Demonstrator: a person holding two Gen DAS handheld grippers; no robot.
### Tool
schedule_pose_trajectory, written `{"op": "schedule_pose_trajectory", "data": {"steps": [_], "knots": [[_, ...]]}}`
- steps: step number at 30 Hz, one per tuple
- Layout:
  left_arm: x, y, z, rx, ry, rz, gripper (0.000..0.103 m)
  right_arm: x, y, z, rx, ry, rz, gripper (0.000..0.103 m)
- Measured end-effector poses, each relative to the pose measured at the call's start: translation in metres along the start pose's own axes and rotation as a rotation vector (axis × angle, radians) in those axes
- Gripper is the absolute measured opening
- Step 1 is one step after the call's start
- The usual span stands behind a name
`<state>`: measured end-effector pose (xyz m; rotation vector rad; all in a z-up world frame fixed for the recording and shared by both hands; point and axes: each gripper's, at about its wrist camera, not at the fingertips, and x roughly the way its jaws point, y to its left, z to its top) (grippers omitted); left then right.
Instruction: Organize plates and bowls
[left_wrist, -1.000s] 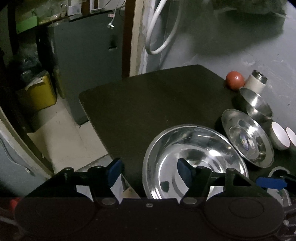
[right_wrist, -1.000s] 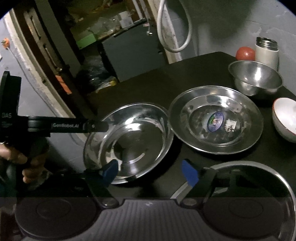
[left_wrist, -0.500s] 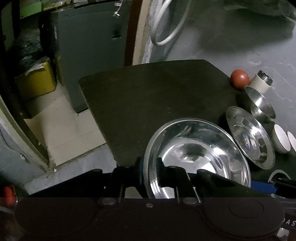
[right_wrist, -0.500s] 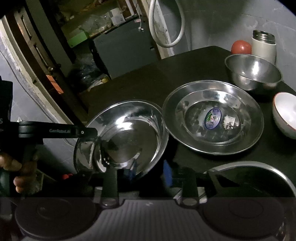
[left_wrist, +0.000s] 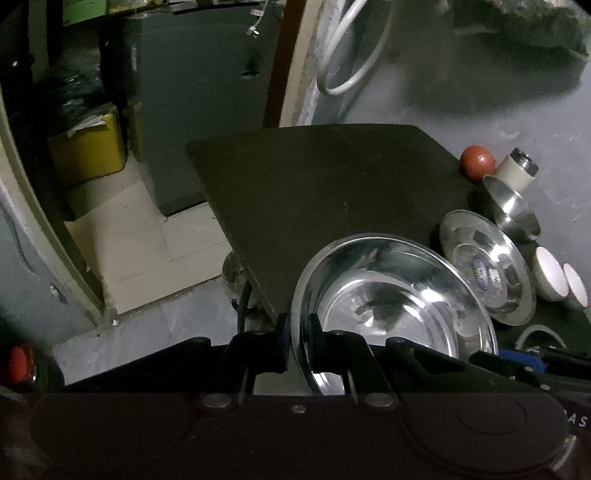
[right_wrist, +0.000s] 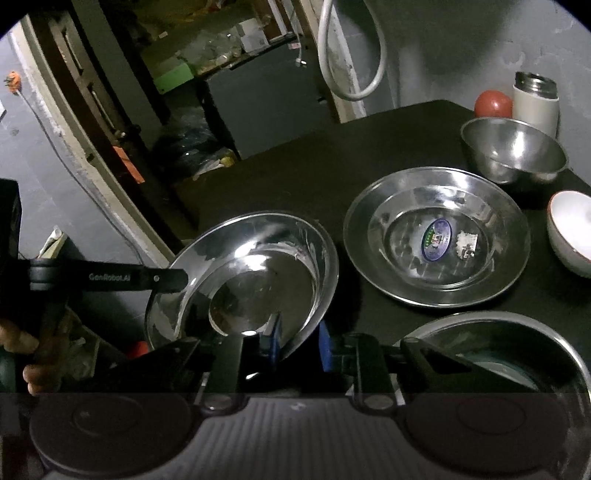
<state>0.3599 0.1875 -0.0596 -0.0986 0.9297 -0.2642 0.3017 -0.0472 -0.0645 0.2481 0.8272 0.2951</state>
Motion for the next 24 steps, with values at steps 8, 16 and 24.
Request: {"op": "schedule_pose_trajectory", "data": {"steps": [8, 16, 24], "knots": [[-0.025, -0.032, -0.012, -0.009, -0.023, -0.07, 0.009, -0.041, -0.015, -0.008, 0.006, -0.038, -0.03, 0.024], [-0.018, -0.091, -0.023, 0.077, -0.011, -0.186, 0.009, -0.089, -0.048, -0.032, 0.063, -0.069, -0.144, 0.024], [-0.014, -0.144, -0.033, 0.196, 0.03, -0.249, 0.009, -0.12, -0.072, -0.064, 0.143, -0.055, -0.241, 0.024]]}}
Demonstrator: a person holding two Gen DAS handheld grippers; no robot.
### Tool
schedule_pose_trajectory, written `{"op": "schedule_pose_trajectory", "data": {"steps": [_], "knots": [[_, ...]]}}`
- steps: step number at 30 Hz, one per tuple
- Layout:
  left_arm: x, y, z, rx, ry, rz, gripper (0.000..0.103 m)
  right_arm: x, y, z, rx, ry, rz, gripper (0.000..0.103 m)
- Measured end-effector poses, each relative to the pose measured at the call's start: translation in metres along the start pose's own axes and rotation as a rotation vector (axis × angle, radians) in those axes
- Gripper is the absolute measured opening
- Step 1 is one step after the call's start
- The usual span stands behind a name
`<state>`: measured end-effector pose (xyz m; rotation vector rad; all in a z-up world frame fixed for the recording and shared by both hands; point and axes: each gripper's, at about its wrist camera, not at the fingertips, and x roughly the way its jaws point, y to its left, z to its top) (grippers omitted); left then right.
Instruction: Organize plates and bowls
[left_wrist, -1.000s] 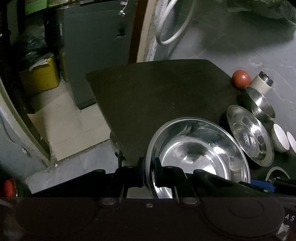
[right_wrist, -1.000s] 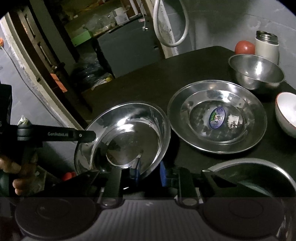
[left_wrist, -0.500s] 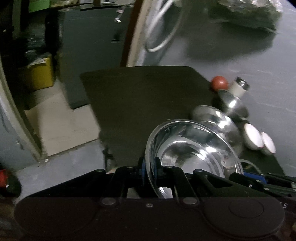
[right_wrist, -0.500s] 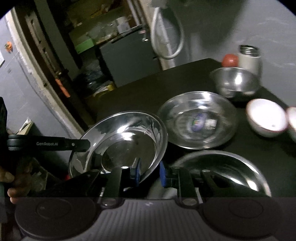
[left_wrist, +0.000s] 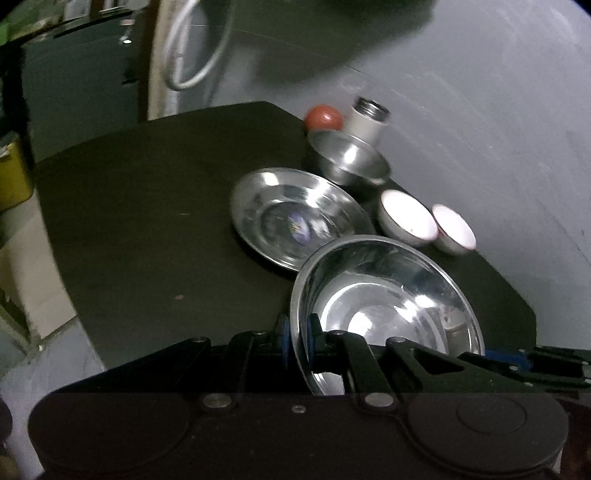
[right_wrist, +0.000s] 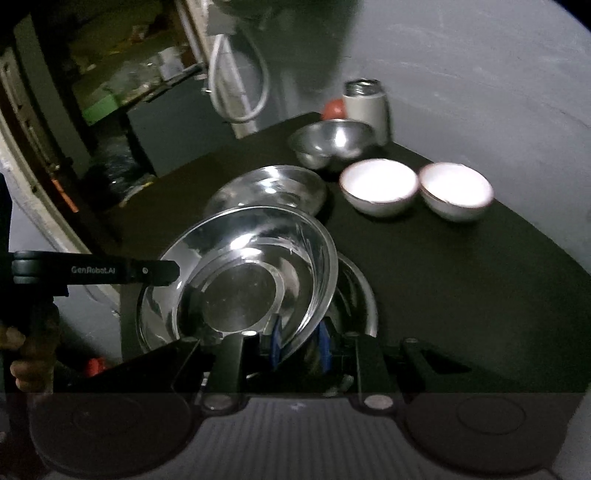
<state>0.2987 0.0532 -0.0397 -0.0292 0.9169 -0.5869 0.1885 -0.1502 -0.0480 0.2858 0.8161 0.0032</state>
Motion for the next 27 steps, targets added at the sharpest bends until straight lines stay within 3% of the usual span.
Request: {"op": "schedule_pose_trajectory", "data": {"steps": [14, 27], "knots": [[0.009, -0.026, -0.007, 0.108, 0.048, 0.065, 0.01, -0.002, -0.003, -0.015, -0.03, 0.042, -0.064, 0.024], [0.023, -0.032, -0.006, 0.129, 0.102, 0.1, 0.013, 0.006, 0.011, -0.012, -0.13, 0.074, -0.162, 0.026]]}}
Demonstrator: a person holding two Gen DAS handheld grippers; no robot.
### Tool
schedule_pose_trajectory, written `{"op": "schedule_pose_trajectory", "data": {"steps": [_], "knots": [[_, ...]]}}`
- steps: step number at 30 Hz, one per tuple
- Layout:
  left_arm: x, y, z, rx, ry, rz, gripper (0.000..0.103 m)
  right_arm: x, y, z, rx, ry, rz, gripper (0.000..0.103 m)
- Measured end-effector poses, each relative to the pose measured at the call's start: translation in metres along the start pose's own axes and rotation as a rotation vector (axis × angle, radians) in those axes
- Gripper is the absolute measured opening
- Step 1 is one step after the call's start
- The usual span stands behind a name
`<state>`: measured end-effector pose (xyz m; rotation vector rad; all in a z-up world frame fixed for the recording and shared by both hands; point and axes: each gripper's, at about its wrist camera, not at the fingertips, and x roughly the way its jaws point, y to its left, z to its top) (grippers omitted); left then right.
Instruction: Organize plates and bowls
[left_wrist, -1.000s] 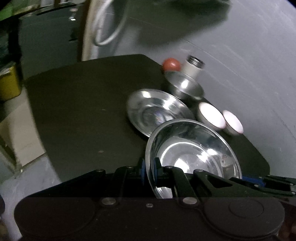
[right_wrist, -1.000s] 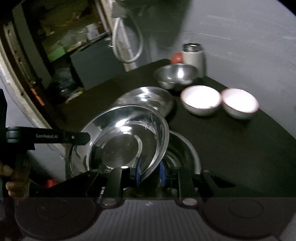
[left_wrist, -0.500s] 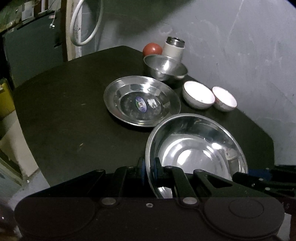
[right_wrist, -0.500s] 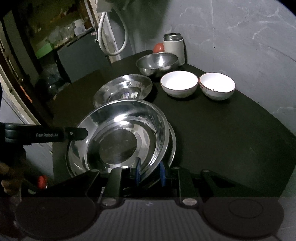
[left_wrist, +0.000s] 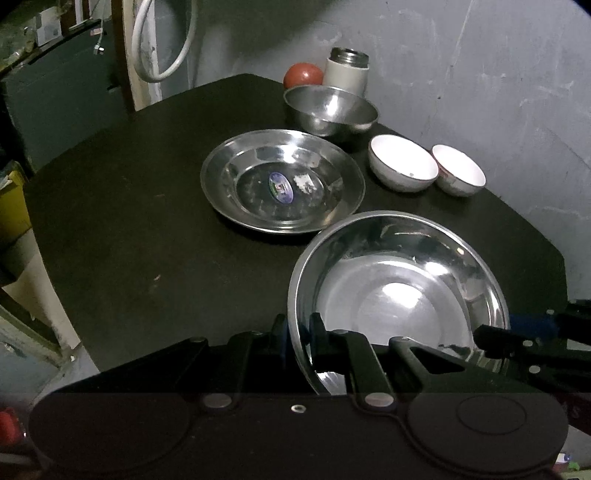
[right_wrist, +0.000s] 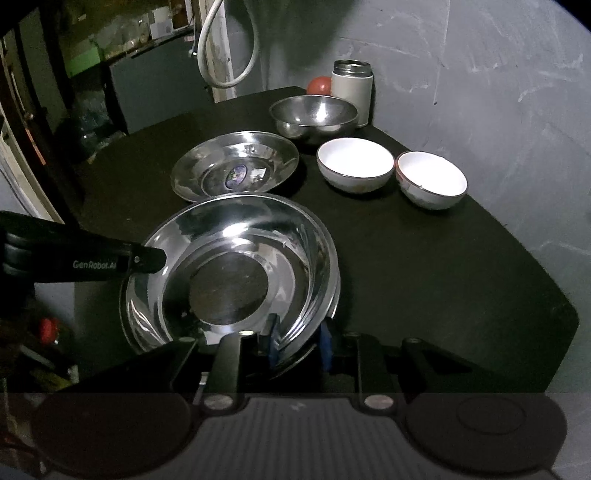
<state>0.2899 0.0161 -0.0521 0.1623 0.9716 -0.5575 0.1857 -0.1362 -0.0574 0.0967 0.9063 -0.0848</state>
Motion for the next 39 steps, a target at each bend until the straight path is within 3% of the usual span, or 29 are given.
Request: {"op": "schedule_pose_trajectory", "data": {"steps": [9, 19, 21, 24, 26, 29, 33, 39], "knots": [[0.009, -0.001, 0.001, 0.005, 0.022, 0.01, 0.014, 0.008, 0.01, 0.003, -0.081, 0.006, -0.064, 0.028], [0.011, 0.008, 0.001, -0.024, 0.023, -0.004, 0.02, 0.017, 0.009, 0.005, -0.09, 0.024, -0.061, 0.033], [0.009, 0.012, 0.001, -0.033, 0.017, -0.006, 0.025, 0.019, 0.008, 0.006, -0.088, 0.026, -0.059, 0.035], [0.004, 0.021, 0.002, -0.054, -0.007, -0.004, 0.041, 0.02, 0.004, 0.008, -0.075, 0.022, -0.056, 0.04], [0.0, 0.029, 0.005, -0.077, -0.03, 0.003, 0.063, 0.02, 0.0, 0.01, -0.062, 0.009, -0.052, 0.049], [-0.006, 0.043, 0.01, -0.137, -0.086, 0.044, 0.087, 0.019, -0.006, 0.014, -0.028, -0.024, -0.037, 0.068], [-0.004, 0.058, 0.022, -0.2, -0.126, 0.099, 0.095, 0.02, -0.008, 0.022, -0.003, -0.065, -0.016, 0.082], [0.008, 0.075, 0.041, -0.229, -0.161, 0.15, 0.101, 0.031, -0.01, 0.037, 0.048, -0.104, 0.049, 0.088]]}}
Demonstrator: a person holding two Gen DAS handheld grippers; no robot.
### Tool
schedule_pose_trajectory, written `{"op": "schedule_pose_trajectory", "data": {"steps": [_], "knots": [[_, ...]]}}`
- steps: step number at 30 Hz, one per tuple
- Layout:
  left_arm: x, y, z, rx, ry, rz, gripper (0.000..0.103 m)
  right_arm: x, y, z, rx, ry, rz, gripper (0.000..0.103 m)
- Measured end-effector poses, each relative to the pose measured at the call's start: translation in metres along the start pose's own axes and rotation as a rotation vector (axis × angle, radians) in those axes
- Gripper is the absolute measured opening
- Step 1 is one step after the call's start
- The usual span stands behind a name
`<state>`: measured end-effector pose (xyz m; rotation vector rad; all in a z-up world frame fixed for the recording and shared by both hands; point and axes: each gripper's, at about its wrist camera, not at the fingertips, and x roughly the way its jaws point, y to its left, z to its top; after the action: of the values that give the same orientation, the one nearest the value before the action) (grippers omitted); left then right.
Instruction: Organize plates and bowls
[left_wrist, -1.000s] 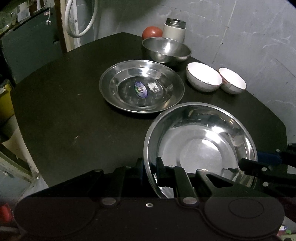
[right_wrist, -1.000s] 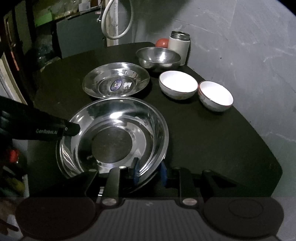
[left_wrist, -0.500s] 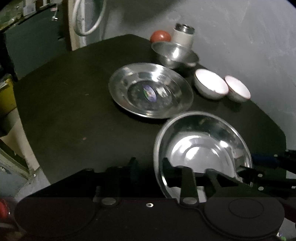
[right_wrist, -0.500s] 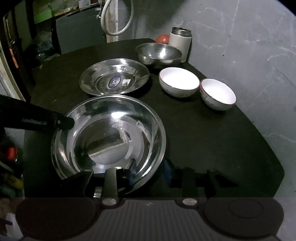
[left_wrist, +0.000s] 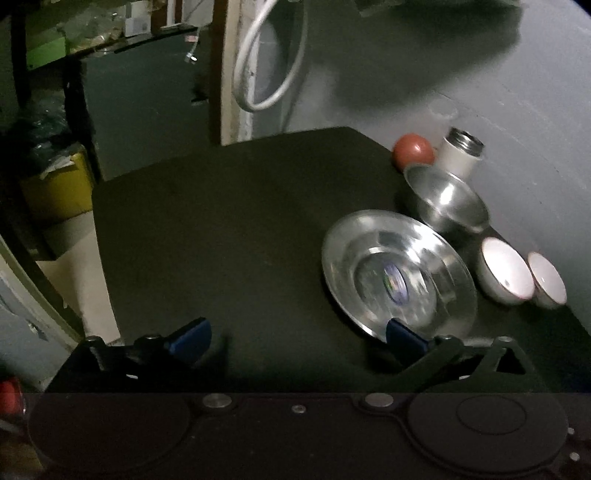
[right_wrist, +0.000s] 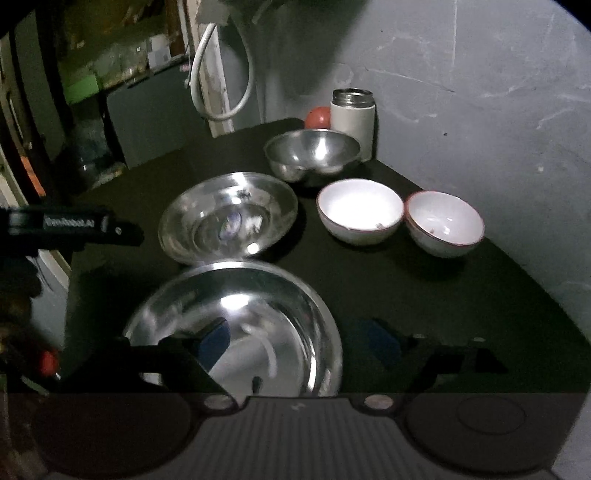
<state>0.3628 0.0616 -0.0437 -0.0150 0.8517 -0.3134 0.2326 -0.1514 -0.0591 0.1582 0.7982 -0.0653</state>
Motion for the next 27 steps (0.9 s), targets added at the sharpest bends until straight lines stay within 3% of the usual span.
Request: {"op": "schedule_pose_trajectory", "data": {"steps": [10, 14, 20, 24, 27], "knots": [[0.043, 0.007, 0.035, -0.04, 0.004, -0.042, 0.102, 0.042, 0.0, 0.04, 0.141, -0.037, 0.113, 0.089], [0.057, 0.002, 0.042, -0.009, 0.019, -0.049, 0.102, 0.061, 0.004, 0.049, 0.154, -0.023, 0.131, 0.08], [0.073, -0.006, 0.044, 0.023, 0.035, -0.058, 0.102, 0.075, 0.004, 0.055, 0.182, -0.01, 0.148, 0.079], [0.078, -0.007, 0.044, 0.03, 0.045, -0.057, 0.1, 0.086, 0.002, 0.058, 0.198, 0.008, 0.143, 0.07], [0.081, -0.006, 0.044, 0.023, 0.054, -0.066, 0.093, 0.091, 0.002, 0.06, 0.204, 0.015, 0.142, 0.06]]}}
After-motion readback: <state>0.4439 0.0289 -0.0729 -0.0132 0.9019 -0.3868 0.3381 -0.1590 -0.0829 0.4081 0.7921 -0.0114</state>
